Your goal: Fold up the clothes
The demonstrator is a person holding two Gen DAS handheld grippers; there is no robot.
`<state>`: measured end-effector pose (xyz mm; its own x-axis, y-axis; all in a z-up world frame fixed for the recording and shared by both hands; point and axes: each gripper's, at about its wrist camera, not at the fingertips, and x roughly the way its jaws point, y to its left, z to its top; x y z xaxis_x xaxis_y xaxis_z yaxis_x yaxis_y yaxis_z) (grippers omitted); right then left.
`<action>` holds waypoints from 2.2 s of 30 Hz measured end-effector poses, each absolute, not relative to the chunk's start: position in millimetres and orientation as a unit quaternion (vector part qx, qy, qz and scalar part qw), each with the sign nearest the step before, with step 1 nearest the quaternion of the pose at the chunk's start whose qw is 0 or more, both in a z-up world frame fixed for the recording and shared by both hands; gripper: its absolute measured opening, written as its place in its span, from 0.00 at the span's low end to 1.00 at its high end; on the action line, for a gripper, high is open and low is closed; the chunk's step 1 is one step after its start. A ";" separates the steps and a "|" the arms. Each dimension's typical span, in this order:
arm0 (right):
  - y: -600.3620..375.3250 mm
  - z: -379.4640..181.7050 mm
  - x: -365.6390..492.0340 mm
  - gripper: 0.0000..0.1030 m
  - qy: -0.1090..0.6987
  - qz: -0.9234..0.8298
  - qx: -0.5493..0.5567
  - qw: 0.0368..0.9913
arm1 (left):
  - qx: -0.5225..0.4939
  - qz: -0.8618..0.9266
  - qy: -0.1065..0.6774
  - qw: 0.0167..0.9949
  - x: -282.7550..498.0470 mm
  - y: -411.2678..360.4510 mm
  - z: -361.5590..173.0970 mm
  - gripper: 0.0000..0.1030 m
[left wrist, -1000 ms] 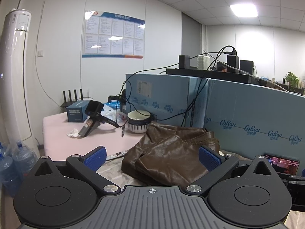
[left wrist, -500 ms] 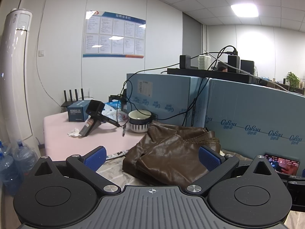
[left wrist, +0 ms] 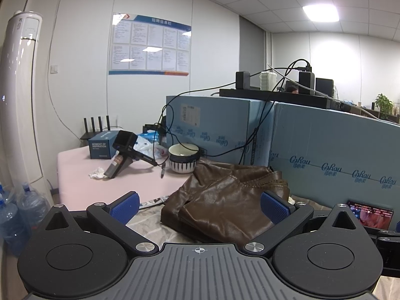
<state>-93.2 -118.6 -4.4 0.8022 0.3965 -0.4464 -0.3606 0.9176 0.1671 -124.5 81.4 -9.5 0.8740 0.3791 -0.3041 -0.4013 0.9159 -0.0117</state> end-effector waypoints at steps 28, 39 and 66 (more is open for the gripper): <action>-118.2 -4.1 -92.6 1.00 0.240 0.200 0.033 0.949 | -0.037 0.203 0.145 0.968 -124.3 81.1 -7.6 1.00; -118.6 -3.3 -91.4 1.00 0.239 0.198 0.032 0.950 | -0.037 0.203 0.144 0.968 -123.2 81.8 -6.6 1.00; -119.3 -3.6 -92.9 1.00 0.238 0.197 0.032 0.951 | -0.038 0.204 0.144 0.967 -126.9 82.1 -7.1 1.00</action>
<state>-92.9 -119.3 -3.6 0.8098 0.3893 -0.4389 -0.3586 0.9206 0.1548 -126.9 82.1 -7.1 0.8749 0.3843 -0.2948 -0.4063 0.9136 -0.0149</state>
